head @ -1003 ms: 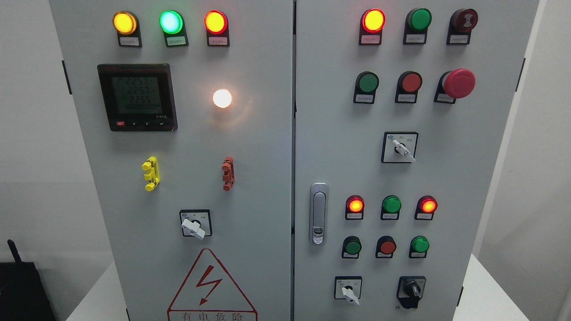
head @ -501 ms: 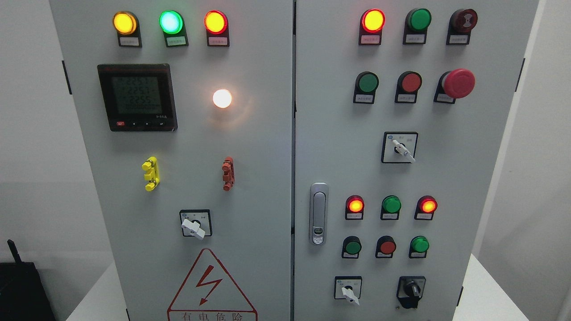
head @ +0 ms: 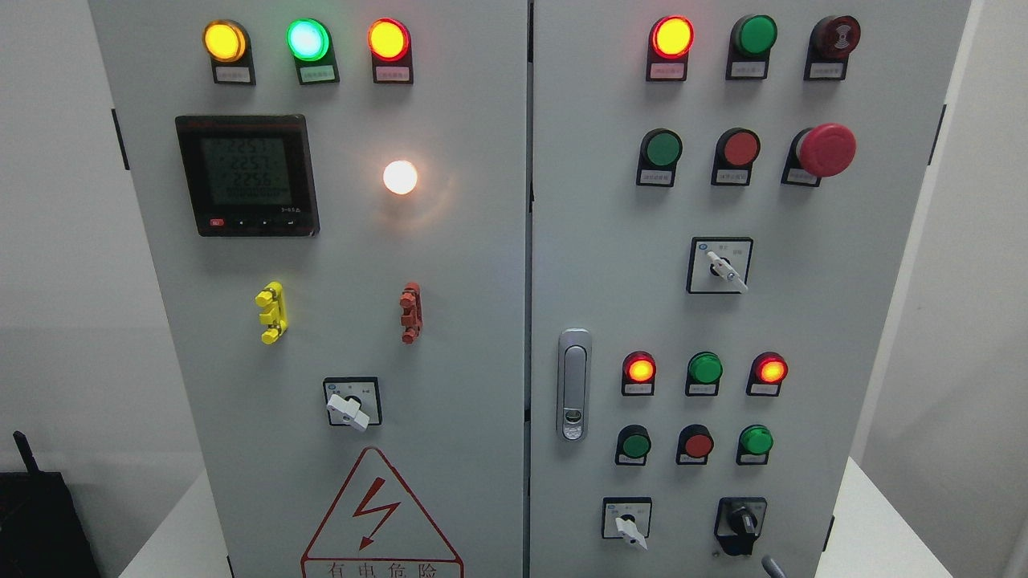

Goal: Trip black knob to open circuit
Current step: 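Raise the right hand up to the black rotary knob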

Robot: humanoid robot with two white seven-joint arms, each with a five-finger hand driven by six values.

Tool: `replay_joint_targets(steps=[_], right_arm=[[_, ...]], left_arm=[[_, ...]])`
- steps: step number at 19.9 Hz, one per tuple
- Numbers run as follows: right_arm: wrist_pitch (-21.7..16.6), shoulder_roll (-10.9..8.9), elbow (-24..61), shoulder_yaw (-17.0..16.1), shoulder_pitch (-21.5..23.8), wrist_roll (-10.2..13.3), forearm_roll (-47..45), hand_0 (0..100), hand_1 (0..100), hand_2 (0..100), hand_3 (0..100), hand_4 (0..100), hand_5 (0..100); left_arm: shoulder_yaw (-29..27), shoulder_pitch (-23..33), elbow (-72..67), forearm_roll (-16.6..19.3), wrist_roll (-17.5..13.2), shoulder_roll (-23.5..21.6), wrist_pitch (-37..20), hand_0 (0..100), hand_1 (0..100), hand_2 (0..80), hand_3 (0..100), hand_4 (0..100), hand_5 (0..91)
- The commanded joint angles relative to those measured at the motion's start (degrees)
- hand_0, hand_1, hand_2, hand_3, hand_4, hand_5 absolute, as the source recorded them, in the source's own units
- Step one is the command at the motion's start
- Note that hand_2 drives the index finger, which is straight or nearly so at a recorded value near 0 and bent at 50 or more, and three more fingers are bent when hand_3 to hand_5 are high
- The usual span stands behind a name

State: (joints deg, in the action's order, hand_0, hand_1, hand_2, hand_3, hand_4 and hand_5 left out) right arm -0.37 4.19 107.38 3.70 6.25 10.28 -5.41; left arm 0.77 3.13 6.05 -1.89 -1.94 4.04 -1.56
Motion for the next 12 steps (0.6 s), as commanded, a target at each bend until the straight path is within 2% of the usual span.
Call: replay_joint_targets(steps=[1,12], right_arm=[[-0.1,-0.14,0.8,0.3,-1.0,-0.3,-0.1,0,7,2,100,100,100],[-0.1,-0.23,-0.7,0.3,-2.3,-0.3,-0.7,0,7,2,100,100,100]], left_arm=[[-0.1,-0.1,0.0,-0.1,0.0,0.1,-0.1,12,39,0.0,0,0,0.0],[-0.1,-0.1,0.0,-0.1,0.0,0.1,-0.1,12,39,0.0,0,0,0.0]])
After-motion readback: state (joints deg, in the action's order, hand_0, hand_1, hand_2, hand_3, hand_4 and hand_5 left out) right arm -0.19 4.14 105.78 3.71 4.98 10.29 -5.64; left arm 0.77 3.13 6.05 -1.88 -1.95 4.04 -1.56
